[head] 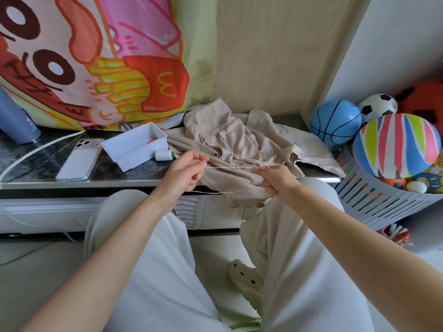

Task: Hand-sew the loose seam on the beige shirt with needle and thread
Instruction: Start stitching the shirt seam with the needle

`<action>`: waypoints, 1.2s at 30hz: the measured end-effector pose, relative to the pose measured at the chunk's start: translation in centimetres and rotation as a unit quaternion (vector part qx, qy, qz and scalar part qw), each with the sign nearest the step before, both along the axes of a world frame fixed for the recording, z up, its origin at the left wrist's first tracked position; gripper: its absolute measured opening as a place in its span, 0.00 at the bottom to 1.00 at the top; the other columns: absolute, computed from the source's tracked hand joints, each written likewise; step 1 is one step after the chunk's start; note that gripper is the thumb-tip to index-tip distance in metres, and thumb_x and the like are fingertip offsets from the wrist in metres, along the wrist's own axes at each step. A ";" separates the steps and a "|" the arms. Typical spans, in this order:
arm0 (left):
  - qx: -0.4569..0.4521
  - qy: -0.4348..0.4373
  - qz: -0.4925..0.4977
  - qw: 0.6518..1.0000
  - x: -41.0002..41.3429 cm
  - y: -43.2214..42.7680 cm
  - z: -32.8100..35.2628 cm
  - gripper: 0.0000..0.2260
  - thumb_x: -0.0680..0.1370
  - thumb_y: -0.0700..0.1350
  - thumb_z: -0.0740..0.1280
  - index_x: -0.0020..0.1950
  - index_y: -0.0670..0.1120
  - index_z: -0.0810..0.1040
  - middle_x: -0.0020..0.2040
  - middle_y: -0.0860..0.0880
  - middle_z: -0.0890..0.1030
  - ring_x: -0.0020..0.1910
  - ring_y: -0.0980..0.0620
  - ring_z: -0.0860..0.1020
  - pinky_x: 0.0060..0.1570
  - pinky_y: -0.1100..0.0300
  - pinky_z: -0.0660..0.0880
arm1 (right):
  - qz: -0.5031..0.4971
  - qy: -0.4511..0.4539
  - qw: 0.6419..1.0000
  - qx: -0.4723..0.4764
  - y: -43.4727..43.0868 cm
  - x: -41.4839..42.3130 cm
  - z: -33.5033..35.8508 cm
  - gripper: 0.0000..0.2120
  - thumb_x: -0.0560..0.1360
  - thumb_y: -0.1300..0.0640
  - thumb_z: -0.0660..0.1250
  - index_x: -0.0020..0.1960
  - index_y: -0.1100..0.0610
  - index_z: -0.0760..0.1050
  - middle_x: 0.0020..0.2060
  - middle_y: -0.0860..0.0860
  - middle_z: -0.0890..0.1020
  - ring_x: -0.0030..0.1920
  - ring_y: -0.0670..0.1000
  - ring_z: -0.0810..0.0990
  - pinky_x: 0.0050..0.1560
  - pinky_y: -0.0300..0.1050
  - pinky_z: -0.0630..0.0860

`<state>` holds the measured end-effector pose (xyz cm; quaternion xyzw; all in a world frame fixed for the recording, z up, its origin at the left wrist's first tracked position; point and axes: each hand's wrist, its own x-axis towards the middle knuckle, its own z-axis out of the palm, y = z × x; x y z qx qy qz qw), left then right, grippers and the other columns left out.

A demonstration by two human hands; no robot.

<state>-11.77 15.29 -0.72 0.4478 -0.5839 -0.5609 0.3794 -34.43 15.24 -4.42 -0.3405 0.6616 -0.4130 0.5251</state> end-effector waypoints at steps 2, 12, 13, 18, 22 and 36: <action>-0.009 0.035 0.003 0.999 -0.2 0.3 0.7 0.07 0.81 0.36 0.57 0.47 0.44 0.71 0.27 0.53 0.66 0.23 0.59 0.56 0.22 0.67 0.52 | -0.039 0.013 0.999 0.018 0.2 -0.9 -0.7 0.06 0.76 0.62 0.67 0.40 0.59 0.75 0.16 0.47 0.64 0.16 0.43 0.56 0.16 0.35 0.53; -0.049 0.147 0.011 0.988 -0.4 1.1 4.0 0.09 0.81 0.35 0.56 0.46 0.45 0.72 0.28 0.52 0.64 0.24 0.57 0.55 0.25 0.62 0.48 | -0.095 0.119 0.986 0.065 1.5 -3.9 -0.9 0.05 0.77 0.60 0.66 0.44 0.56 0.70 0.24 0.52 0.63 0.12 0.44 0.58 0.15 0.35 0.54; -0.054 0.126 0.010 0.990 -0.2 0.8 4.1 0.09 0.81 0.35 0.56 0.46 0.45 0.72 0.29 0.51 0.64 0.24 0.57 0.55 0.25 0.63 0.49 | -0.079 0.131 0.987 0.046 1.5 -3.6 -0.7 0.04 0.76 0.59 0.66 0.49 0.54 0.71 0.25 0.52 0.64 0.13 0.44 0.60 0.15 0.36 0.56; -0.095 -0.064 0.017 0.993 0.0 -0.4 3.4 0.05 0.81 0.37 0.57 0.49 0.42 0.73 0.30 0.50 0.64 0.22 0.61 0.62 0.23 0.73 0.59 | 0.009 0.202 0.979 -0.014 0.0 -1.9 -0.1 0.18 0.79 0.53 0.61 0.32 0.55 0.66 0.24 0.49 0.63 0.25 0.47 0.61 0.25 0.38 0.60; -0.142 -0.134 0.132 0.972 0.7 -2.5 1.7 0.06 0.81 0.38 0.58 0.50 0.42 0.75 0.30 0.51 0.68 0.28 0.59 0.66 0.31 0.65 0.64 | 0.019 0.169 0.985 -0.021 -1.9 -1.1 0.2 0.15 0.79 0.63 0.51 0.40 0.55 0.72 0.30 0.47 0.67 0.30 0.47 0.64 0.29 0.38 0.61; -0.214 -0.040 0.304 0.927 3.8 -11.1 0.1 0.10 0.80 0.35 0.57 0.47 0.44 0.75 0.40 0.50 0.79 0.42 0.53 0.78 0.46 0.60 0.76 | 0.086 0.078 0.982 -0.149 -10.1 5.3 1.9 0.07 0.81 0.64 0.53 0.49 0.59 0.68 0.33 0.54 0.79 0.30 0.50 0.77 0.34 0.41 0.76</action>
